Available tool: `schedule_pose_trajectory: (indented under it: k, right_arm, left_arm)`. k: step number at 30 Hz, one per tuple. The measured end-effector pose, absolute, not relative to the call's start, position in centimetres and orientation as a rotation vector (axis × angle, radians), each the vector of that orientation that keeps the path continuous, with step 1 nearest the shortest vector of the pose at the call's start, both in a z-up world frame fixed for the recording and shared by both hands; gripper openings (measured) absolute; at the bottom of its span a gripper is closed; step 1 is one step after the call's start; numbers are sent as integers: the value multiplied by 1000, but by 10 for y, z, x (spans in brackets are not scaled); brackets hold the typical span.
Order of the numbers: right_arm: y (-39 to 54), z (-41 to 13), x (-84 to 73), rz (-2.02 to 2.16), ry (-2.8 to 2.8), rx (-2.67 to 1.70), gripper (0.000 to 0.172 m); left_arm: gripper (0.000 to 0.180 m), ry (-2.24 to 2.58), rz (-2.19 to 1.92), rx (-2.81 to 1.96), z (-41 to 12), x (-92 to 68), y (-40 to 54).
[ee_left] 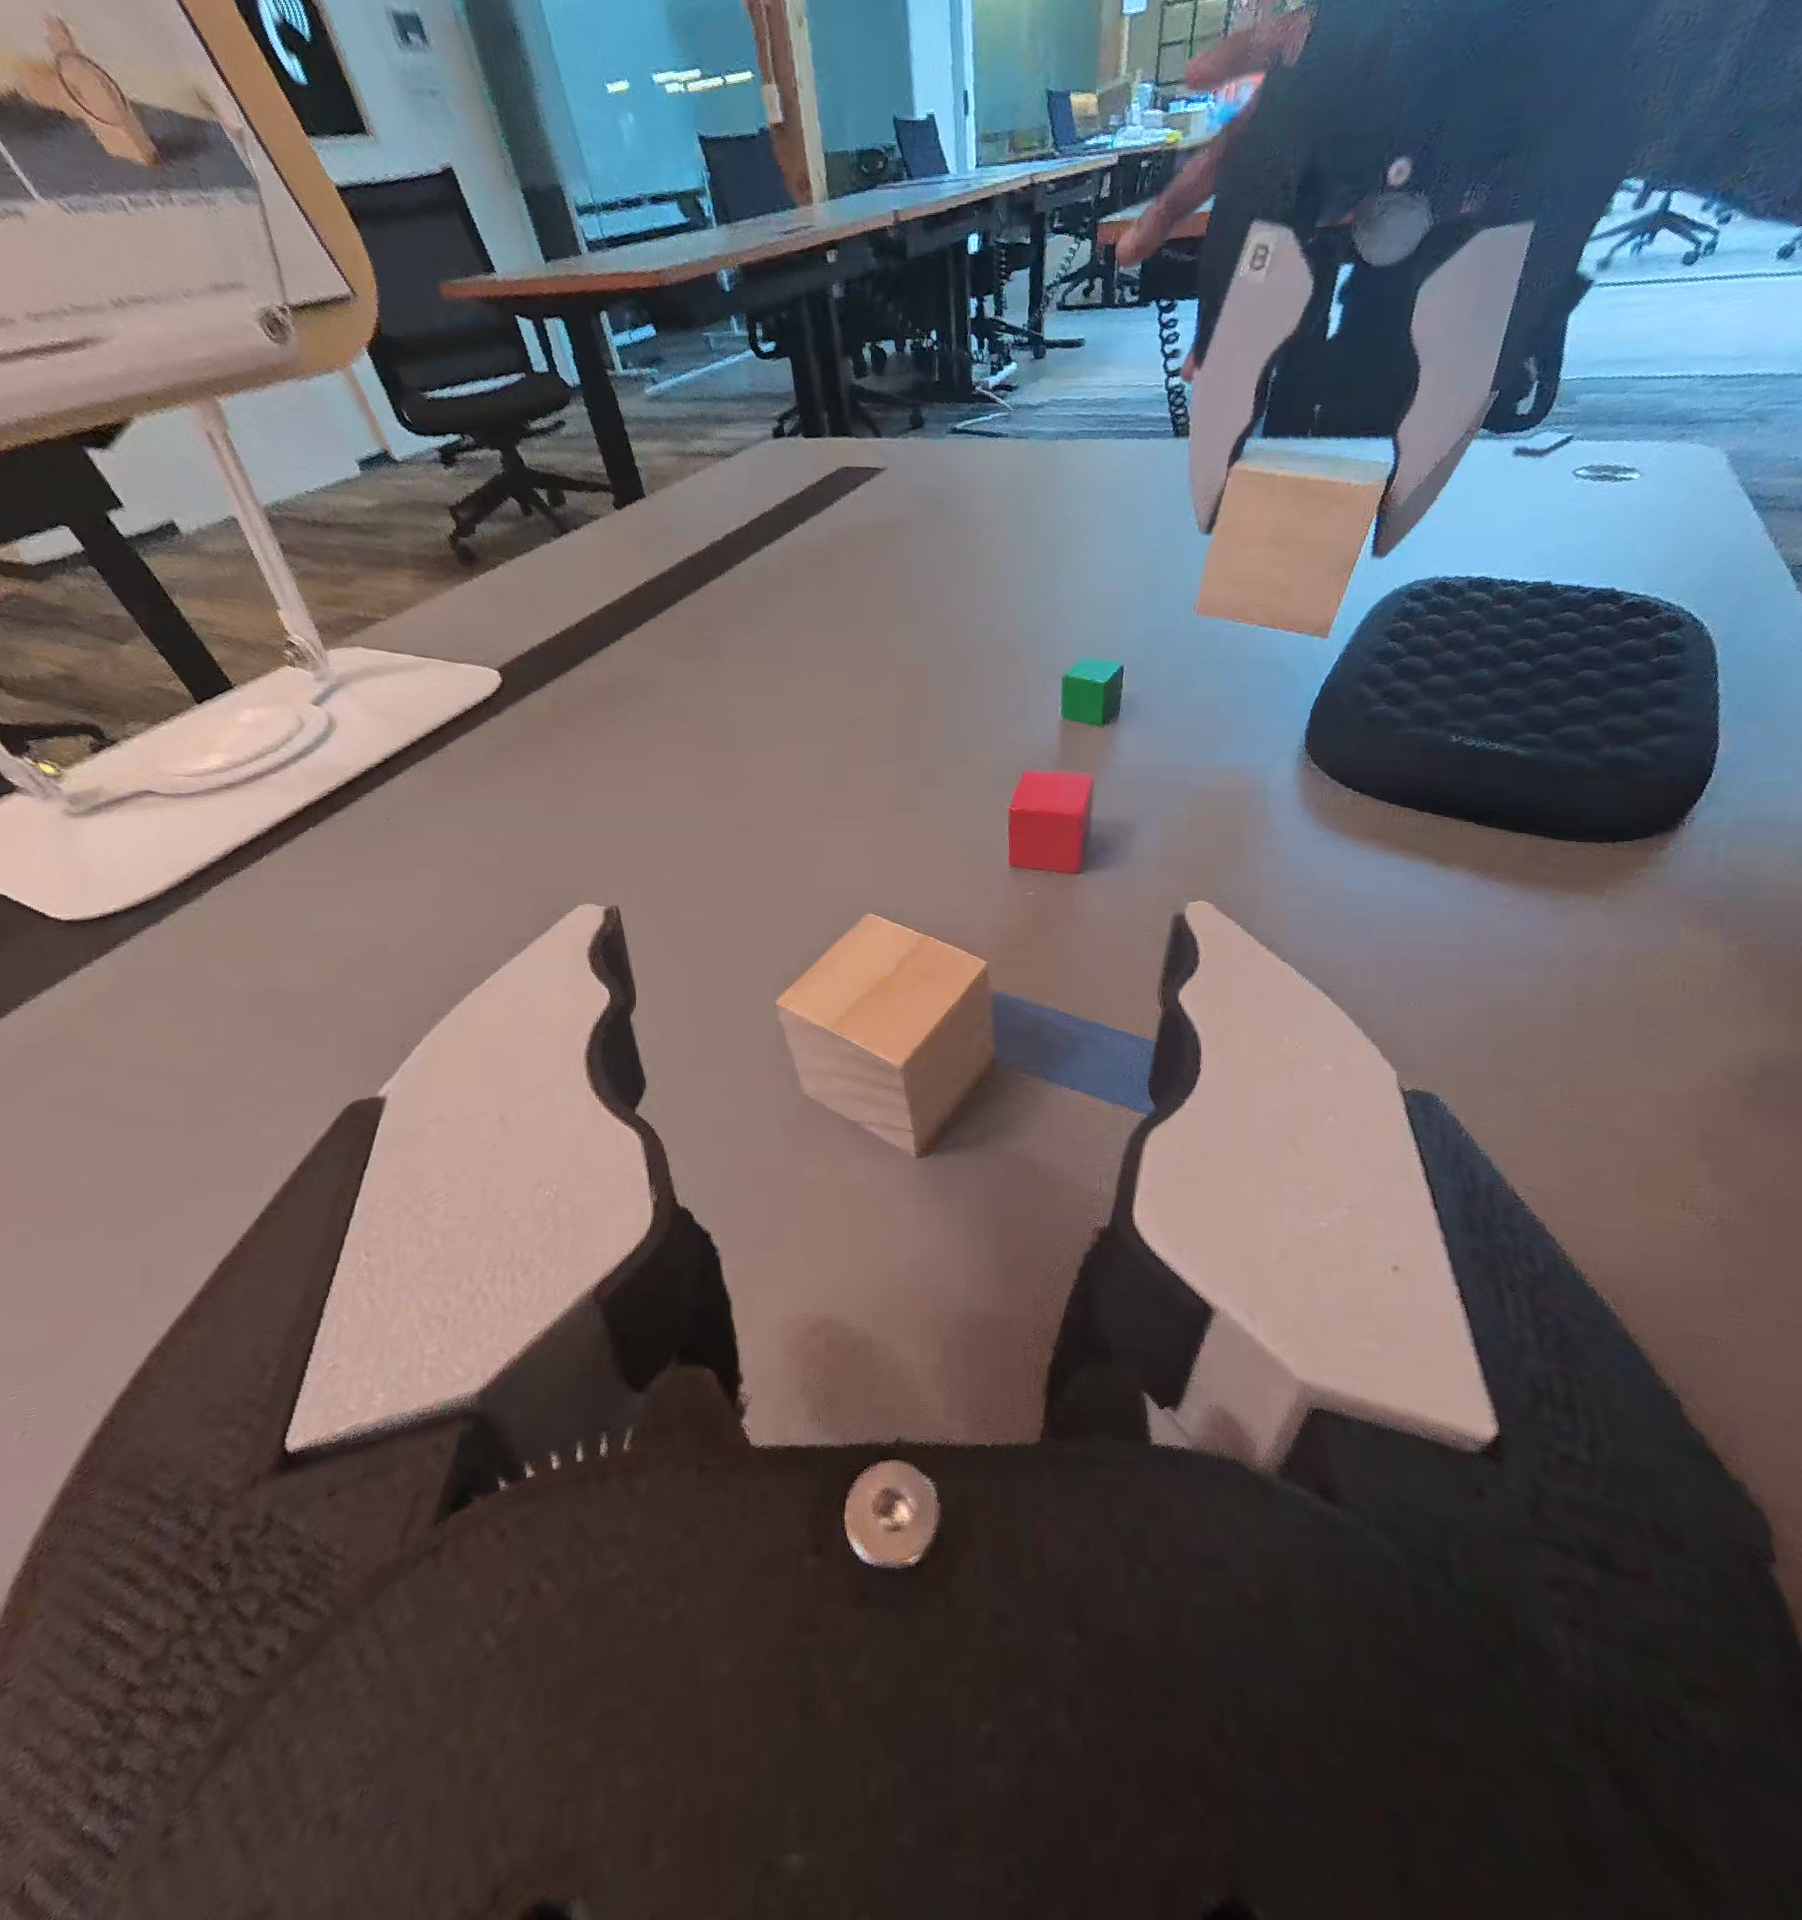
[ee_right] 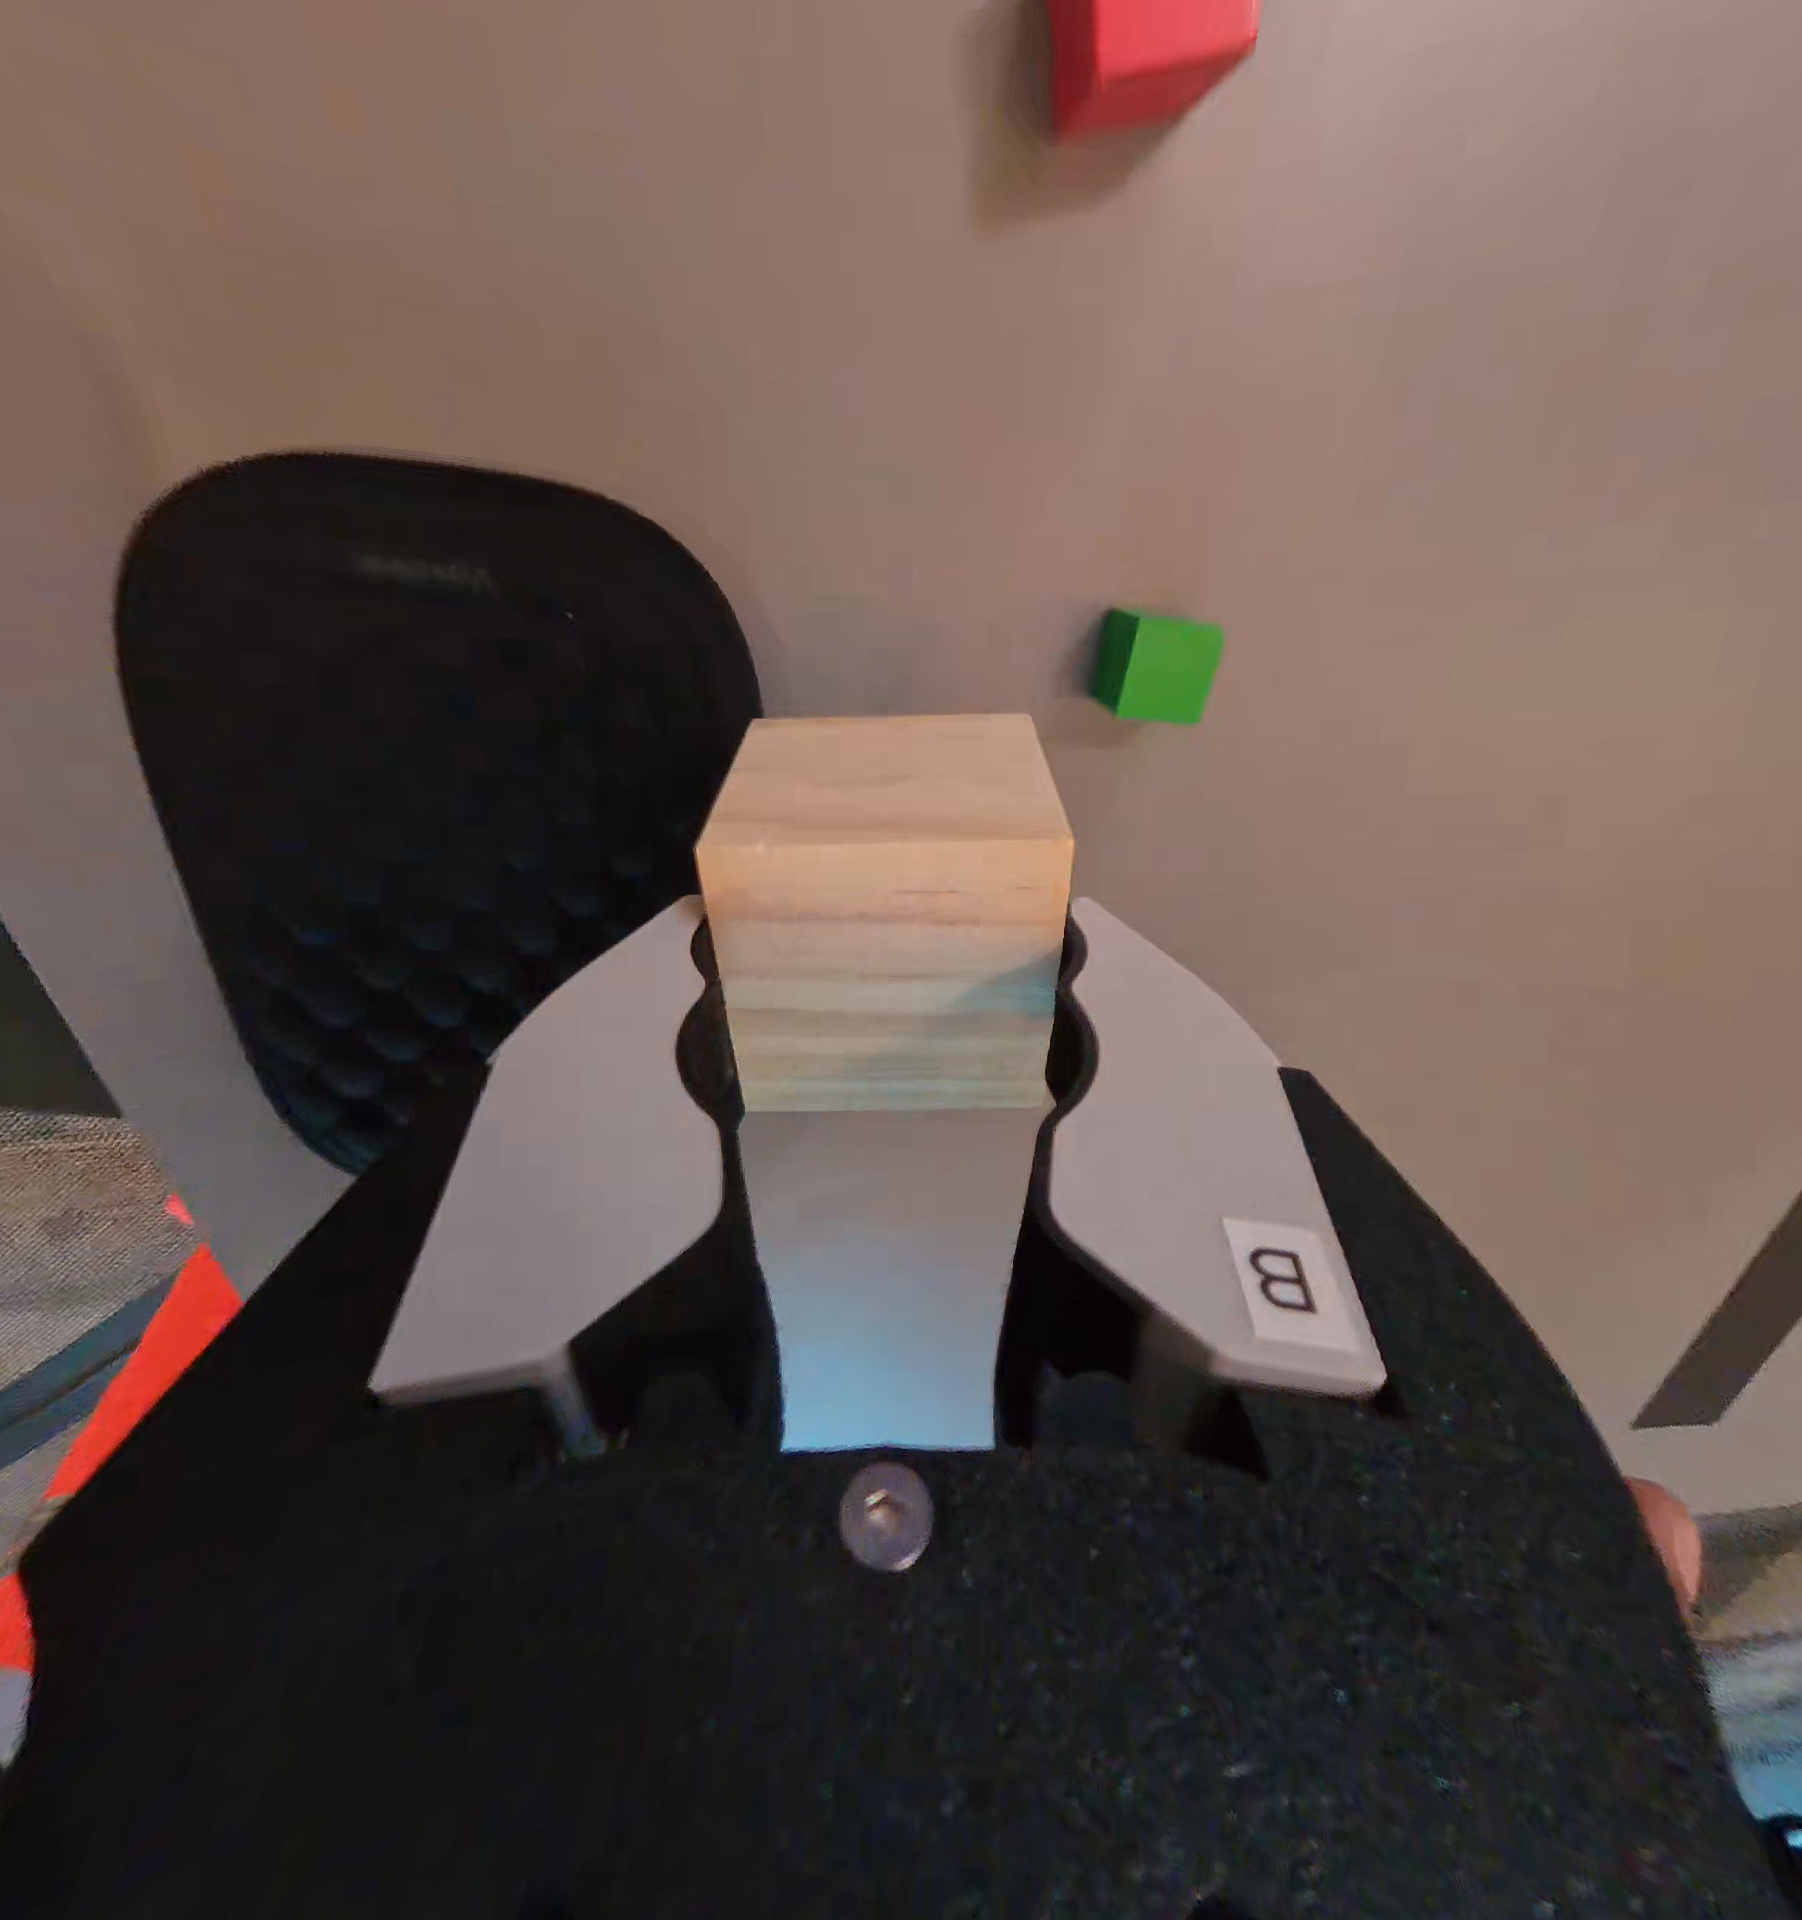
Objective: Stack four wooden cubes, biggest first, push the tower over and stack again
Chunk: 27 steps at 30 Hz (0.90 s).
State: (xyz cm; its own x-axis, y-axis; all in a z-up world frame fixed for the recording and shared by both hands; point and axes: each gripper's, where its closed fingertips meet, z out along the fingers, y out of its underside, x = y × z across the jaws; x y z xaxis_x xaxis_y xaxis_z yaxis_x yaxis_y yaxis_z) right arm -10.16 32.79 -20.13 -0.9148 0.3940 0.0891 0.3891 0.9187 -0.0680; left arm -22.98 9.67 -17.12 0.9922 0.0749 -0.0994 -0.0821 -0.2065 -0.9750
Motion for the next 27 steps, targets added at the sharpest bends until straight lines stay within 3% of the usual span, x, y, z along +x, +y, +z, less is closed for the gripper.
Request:
schedule_pose_trajectory:
  k: [21, 22, 25, 27]
  right_arm:
    - [349, -242, -100, -17, -3035, -735, 60]
    - [348, -242, -99, 0, -3038, -745, 62]
    - [343, -237, -101, 79, -3016, -802, 92]
    - [333, -223, -112, 197, -2942, -811, 95]
  left_arm:
    - [97, 27, 169, -1887, -194, -231, 100]
    - [97, 26, 165, -1884, -194, -231, 100]
    - [97, 21, 153, -1868, -191, -230, 100]
    - [97, 15, 146, -1856, -189, -230, 99]
